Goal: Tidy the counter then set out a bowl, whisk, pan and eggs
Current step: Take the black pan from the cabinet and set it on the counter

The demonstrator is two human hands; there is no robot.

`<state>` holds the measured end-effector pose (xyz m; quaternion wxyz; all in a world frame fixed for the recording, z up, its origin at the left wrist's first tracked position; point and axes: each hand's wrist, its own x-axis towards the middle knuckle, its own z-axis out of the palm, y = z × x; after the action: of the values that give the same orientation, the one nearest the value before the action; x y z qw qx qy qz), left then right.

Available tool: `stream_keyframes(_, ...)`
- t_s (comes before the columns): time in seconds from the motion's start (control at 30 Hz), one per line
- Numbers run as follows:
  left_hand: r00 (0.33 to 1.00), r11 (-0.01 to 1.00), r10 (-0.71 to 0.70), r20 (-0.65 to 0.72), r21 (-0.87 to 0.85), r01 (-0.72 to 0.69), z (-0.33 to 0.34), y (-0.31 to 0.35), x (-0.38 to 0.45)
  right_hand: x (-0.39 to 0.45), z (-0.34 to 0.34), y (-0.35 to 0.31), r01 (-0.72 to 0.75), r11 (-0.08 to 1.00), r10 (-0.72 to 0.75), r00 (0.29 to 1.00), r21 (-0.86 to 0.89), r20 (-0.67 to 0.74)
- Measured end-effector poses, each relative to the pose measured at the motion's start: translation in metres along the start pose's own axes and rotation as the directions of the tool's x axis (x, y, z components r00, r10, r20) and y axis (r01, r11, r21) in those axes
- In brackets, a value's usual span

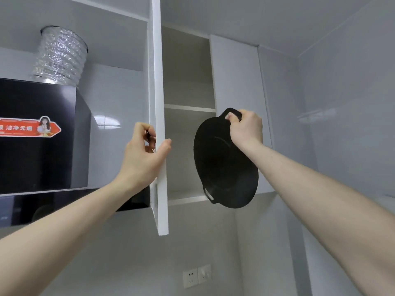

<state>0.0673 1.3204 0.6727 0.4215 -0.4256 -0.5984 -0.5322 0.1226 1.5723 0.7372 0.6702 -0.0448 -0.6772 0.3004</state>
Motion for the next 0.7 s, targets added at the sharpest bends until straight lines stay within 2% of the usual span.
stream_keyframes(0.2, 0.998, 0.974, 0.013, 0.061, 0.225, -0.027, -0.015, 0.009, -0.028, -0.033, -0.044, -0.018, -0.045, 0.996, 0.048, 0.998, -0.073, 0.030)
stream_keyframes(0.4, 0.948, 0.859, 0.171, 0.269, 0.430, -0.277, -0.031, 0.005, -0.079, -0.067, -0.078, -0.027, -0.054, 0.983, 0.078, 0.988, -0.175, 0.133)
stream_keyframes(0.53, 0.926, 0.848, 0.135, 0.352, 0.443, -0.292, -0.032, 0.003, -0.108, -0.083, -0.095, -0.030, -0.069, 0.967, 0.124, 0.968, -0.244, 0.219)
stream_keyframes(0.7, 0.918, 0.868, 0.107, 0.382, 0.414, -0.274, -0.017, 0.010, -0.116, -0.100, -0.110, -0.029, -0.158, 0.936, 0.253, 0.924, -0.314, 0.288)
